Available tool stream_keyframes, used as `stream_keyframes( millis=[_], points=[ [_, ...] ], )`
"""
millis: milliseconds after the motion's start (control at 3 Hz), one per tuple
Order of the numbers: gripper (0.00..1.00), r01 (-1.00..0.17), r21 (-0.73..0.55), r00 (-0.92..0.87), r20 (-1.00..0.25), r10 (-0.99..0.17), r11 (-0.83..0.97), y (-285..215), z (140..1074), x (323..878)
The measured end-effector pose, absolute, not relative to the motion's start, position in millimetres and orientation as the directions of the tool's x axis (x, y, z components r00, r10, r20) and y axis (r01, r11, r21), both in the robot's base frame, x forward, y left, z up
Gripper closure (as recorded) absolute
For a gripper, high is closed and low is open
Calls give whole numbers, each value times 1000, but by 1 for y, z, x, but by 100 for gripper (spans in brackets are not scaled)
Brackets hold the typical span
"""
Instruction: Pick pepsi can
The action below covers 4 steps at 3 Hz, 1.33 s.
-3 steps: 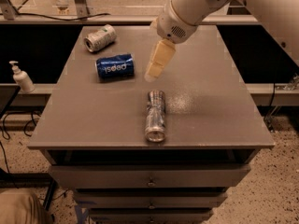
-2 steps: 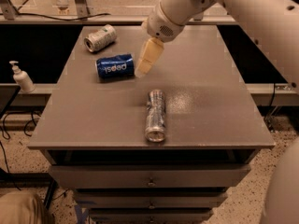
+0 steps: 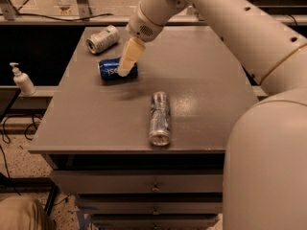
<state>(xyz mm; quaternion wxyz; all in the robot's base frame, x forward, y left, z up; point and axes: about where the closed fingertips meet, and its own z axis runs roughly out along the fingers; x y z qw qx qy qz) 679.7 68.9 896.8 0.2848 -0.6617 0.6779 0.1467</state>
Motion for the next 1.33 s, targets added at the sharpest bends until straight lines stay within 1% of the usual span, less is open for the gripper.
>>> stream_keyframes(
  millis=[333, 667, 1000, 1333],
  points=[
    [0, -986, -164, 68, -566, -821, 31, 101, 895, 669],
    [0, -989, -144, 85, -528, -845, -9, 122, 877, 664],
    [0, -991, -131, 87, -466, -880, -29, 122, 856, 669],
    [18, -990, -138, 81, -416, -906, -25, 112, 846, 674]
  ],
)
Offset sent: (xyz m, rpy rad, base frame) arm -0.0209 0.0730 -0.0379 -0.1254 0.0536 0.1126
